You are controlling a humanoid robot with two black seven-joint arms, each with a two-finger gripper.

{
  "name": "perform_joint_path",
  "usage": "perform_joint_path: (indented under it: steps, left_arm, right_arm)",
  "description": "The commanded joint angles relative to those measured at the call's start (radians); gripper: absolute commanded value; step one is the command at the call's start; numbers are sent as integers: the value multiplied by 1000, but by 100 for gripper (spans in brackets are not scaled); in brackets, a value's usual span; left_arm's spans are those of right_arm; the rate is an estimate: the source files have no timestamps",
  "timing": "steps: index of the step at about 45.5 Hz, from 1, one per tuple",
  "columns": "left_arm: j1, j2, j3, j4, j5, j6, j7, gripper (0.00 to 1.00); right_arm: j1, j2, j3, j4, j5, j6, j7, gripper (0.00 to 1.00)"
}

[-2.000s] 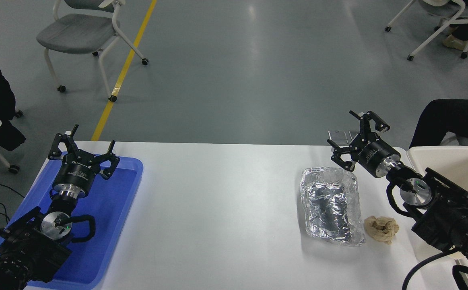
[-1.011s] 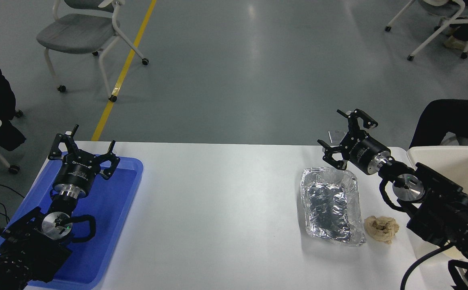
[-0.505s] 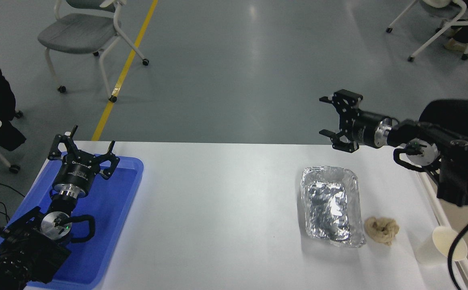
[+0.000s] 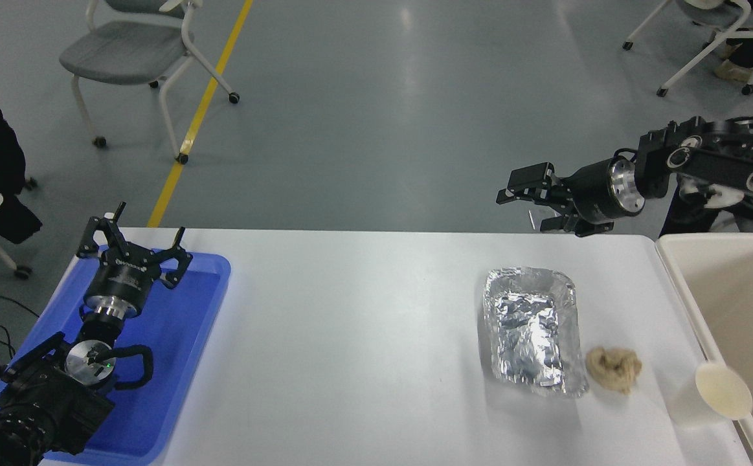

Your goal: Pick up paper cup place in dustbin

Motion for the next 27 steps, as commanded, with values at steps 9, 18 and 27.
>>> perform_joint_path:
  steps: [9, 18, 27]
  left_arm:
    - [1, 1, 0, 0, 0, 0, 0, 100]
    - [1, 1, 0, -3, -1, 0, 0, 100]
    - [3, 1, 0, 0, -1, 0, 0, 100]
  right_arm:
    - [509, 121, -509, 481, 72, -3, -1, 100]
    - [742, 194, -621, 644, 224, 33, -1, 100]
    - [845, 239, -643, 690, 300, 83, -1, 100]
